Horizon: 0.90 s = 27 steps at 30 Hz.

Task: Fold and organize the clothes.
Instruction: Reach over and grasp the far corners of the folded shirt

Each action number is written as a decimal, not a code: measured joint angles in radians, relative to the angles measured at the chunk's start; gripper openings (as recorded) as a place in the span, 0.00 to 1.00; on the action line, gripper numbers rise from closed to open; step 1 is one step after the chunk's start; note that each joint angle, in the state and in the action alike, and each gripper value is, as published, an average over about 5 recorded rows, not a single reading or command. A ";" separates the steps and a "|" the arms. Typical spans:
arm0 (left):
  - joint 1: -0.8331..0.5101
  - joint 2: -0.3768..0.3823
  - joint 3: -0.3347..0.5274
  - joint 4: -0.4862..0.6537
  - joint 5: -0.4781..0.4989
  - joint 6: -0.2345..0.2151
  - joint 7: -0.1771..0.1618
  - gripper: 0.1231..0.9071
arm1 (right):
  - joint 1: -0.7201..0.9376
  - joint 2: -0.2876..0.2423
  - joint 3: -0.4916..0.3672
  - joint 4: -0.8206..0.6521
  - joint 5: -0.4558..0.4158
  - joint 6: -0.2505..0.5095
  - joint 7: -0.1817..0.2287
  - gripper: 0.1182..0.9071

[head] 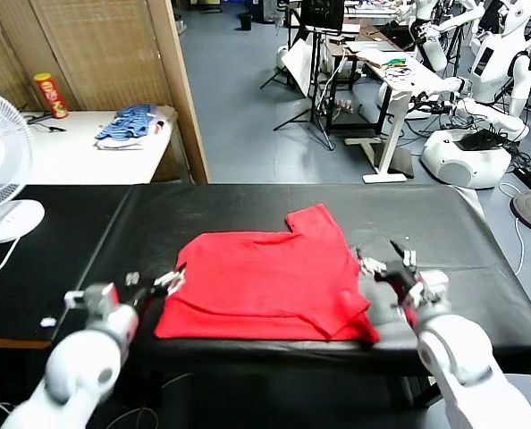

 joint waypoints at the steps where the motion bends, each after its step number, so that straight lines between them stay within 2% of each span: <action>1: -0.037 -0.004 0.016 0.038 -0.004 0.003 0.000 0.86 | 0.033 0.012 -0.017 -0.038 0.004 -0.005 -0.001 0.86; 7: -0.235 -0.040 0.103 0.255 -0.030 0.039 0.015 0.86 | 0.189 0.097 -0.088 -0.234 0.019 -0.046 -0.005 0.86; 14: -0.374 -0.078 0.176 0.428 -0.034 0.094 0.046 0.86 | 0.261 0.160 -0.101 -0.363 0.017 -0.069 -0.007 0.86; 19: -0.406 -0.089 0.195 0.485 -0.014 0.122 0.061 0.86 | 0.272 0.173 -0.096 -0.405 0.014 -0.071 -0.010 0.86; 23: -0.405 -0.084 0.196 0.486 -0.011 0.132 0.088 0.86 | 0.275 0.181 -0.093 -0.425 0.009 -0.070 -0.022 0.85; 25: -0.401 -0.083 0.197 0.481 -0.005 0.130 0.100 0.81 | 0.276 0.185 -0.091 -0.431 0.005 -0.069 -0.029 0.80; 27: -0.398 -0.086 0.199 0.476 0.002 0.126 0.110 0.73 | 0.276 0.188 -0.089 -0.436 0.000 -0.067 -0.033 0.71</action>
